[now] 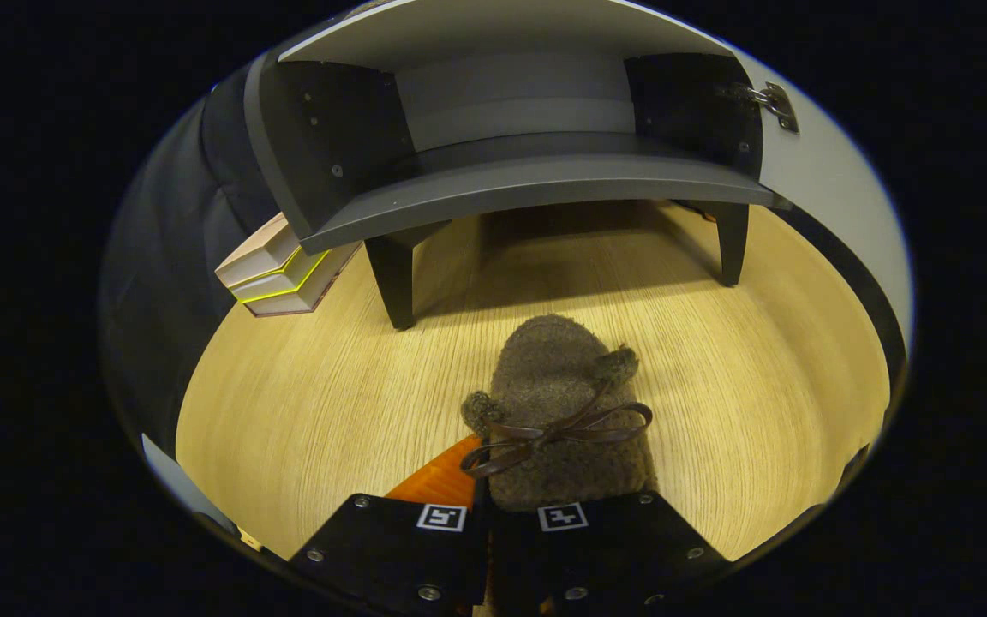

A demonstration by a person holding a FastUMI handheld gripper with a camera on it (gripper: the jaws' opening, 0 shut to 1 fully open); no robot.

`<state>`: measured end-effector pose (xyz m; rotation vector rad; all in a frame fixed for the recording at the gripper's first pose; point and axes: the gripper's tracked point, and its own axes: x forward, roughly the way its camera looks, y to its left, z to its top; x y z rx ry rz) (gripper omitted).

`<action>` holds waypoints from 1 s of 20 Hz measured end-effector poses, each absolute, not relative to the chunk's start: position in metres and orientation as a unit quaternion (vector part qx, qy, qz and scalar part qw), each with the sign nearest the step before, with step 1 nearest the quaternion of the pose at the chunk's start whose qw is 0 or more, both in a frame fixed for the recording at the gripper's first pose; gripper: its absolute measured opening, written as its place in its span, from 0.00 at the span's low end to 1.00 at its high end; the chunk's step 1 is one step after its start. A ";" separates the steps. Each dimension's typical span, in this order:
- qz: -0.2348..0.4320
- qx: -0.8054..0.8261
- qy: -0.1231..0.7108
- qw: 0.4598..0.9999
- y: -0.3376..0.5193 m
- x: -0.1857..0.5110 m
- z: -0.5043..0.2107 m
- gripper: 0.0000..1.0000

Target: Open the shoe cabinet door, grab the shoes and put them into the shoe cabinet, then close the shoe cabinet door.

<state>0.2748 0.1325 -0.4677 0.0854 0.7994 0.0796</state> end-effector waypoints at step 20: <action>0.013 0.006 0.272 0.962 0.094 0.236 -0.222 0.07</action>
